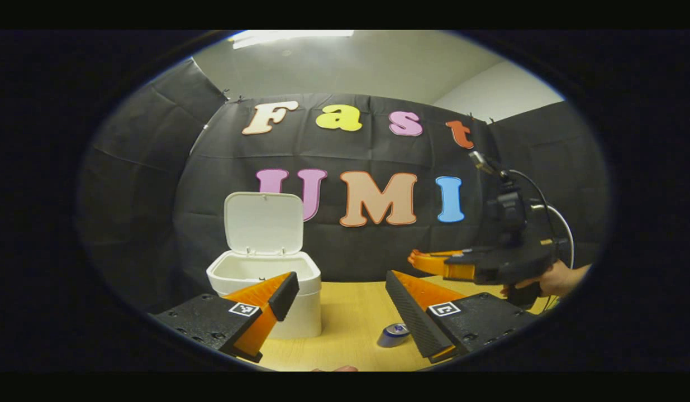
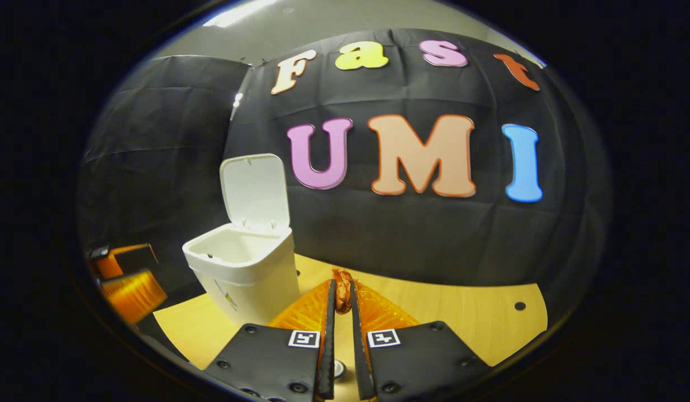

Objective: Press the lid of the desktop garbage bin to open it, pick up the crumpled paper on the desktop and throw it into the bin, then pick up the pop can on the desktop and drop it into the bin, and finally close the garbage bin lid.

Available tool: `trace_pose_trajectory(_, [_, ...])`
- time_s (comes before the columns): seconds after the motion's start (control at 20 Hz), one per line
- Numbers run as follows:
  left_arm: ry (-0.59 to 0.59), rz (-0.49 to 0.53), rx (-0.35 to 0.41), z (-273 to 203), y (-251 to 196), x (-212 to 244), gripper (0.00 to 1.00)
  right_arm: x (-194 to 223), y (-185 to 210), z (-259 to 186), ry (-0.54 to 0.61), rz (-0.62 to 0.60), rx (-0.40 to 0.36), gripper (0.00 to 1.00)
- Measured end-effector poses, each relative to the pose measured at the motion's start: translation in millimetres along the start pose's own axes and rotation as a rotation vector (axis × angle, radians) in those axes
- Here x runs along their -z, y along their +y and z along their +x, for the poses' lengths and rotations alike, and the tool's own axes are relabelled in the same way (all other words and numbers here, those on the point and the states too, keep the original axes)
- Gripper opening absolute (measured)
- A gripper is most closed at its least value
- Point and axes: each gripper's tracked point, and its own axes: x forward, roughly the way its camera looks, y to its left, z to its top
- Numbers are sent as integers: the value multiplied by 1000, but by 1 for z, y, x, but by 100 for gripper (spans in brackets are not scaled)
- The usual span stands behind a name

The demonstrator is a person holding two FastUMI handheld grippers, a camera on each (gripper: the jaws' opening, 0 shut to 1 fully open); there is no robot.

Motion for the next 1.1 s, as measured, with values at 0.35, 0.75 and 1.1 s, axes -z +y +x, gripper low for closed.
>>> trace_pose_trajectory(0.35, [28, -39, -53, -6, 47, 17, 93, -31, 113, 84, -9, -57, -172, 17])
trace_pose_trajectory(0.75, [63, -51, -97, -16, 75, 32, 94, 15, 159, 134, 144, -78, -205, 55])
trace_pose_trajectory(1.1, [54, -26, -39, -4, 39, 37, 93, -41, 83, 74, -68, -57, -69, 94])
